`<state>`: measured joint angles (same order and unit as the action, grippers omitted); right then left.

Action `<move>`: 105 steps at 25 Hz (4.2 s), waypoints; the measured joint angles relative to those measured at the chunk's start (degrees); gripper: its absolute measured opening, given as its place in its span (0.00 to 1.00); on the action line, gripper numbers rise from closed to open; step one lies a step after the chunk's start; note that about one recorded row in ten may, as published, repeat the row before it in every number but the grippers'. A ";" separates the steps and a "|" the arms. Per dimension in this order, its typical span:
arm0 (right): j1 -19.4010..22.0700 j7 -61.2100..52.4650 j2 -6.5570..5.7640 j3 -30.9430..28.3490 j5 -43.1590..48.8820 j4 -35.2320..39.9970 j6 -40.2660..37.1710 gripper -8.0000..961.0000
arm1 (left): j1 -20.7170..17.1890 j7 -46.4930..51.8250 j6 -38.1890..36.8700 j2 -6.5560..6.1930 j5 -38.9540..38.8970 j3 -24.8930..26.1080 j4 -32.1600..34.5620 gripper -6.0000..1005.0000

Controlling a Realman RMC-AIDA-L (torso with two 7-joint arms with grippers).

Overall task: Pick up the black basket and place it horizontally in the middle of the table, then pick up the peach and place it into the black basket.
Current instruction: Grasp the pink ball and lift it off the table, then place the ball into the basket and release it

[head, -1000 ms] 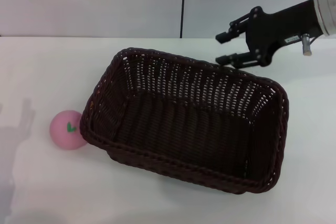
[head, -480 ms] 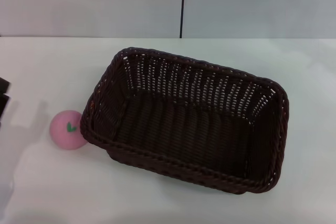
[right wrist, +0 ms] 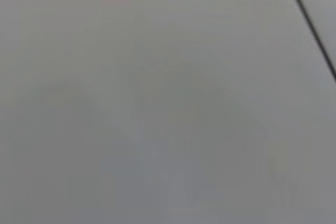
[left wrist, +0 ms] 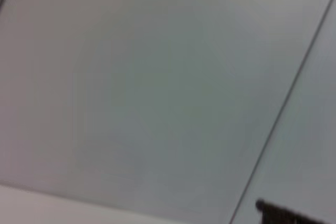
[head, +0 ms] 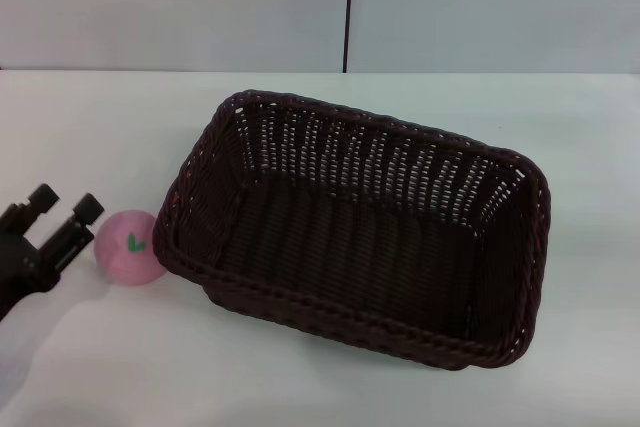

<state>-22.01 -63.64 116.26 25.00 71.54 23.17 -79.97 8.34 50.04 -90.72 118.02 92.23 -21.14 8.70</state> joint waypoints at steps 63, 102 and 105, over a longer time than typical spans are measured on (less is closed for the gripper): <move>0.88 8.40 2.11 -1.00 -0.09 -9.31 -0.55 0.50 | 11.33 4.29 -9.38 0.48 0.95 -4.63 -3.27 0.17; -0.67 10.45 2.21 0.22 0.10 -12.10 0.24 0.50 | 6.43 2.93 -3.37 0.01 0.92 -13.14 5.78 0.26; -0.67 10.47 2.21 0.22 0.09 -12.10 0.32 0.50 | 6.43 2.90 -4.73 0.04 0.87 -12.26 5.67 0.32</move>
<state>-22.68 -53.18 118.47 25.23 71.63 11.07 -79.65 14.78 52.94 -95.45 118.06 93.10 -33.40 14.37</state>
